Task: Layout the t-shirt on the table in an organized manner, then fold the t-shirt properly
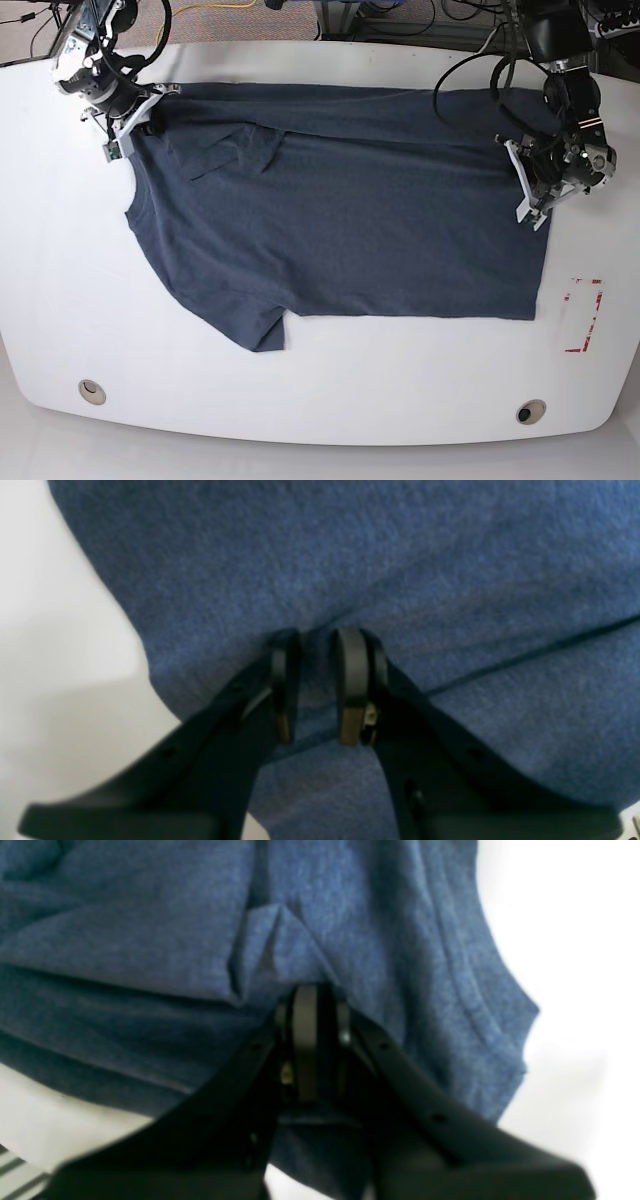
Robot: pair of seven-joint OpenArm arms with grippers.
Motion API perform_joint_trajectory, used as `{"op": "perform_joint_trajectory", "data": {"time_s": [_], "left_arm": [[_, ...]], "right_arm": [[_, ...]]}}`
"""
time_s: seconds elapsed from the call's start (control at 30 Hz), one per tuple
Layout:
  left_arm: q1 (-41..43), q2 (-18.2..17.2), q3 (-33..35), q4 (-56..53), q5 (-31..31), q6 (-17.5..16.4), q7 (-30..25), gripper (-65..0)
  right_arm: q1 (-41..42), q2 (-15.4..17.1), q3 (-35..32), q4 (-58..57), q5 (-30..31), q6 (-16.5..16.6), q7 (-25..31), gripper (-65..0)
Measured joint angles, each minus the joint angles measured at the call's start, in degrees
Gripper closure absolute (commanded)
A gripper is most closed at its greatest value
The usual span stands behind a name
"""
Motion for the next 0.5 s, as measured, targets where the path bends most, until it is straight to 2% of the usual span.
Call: {"op": "perform_joint_trajectory", "data": {"time_s": [0.37,0.43,0.5], "left_arm": [[1.8,0.2,0.2,2.4,-0.3,0.0,0.0,-10.4],[2.8,-0.3,0.3,3.6,-0.5,-0.1,0.3,-12.6],[3.6,-0.9,0.2,4.6,-0.6,-0.2,0.8,-17.9]], "right_arm": [[-1.9,0.5,1.3,0.2,0.8,0.0,0.3,-4.8],[-1.9,0.5,1.3,0.7,0.8,0.0,-0.1,-4.9],[-1.9,0.4,1.2,1.9,-0.2,0.0,-1.1,-5.4]]}}
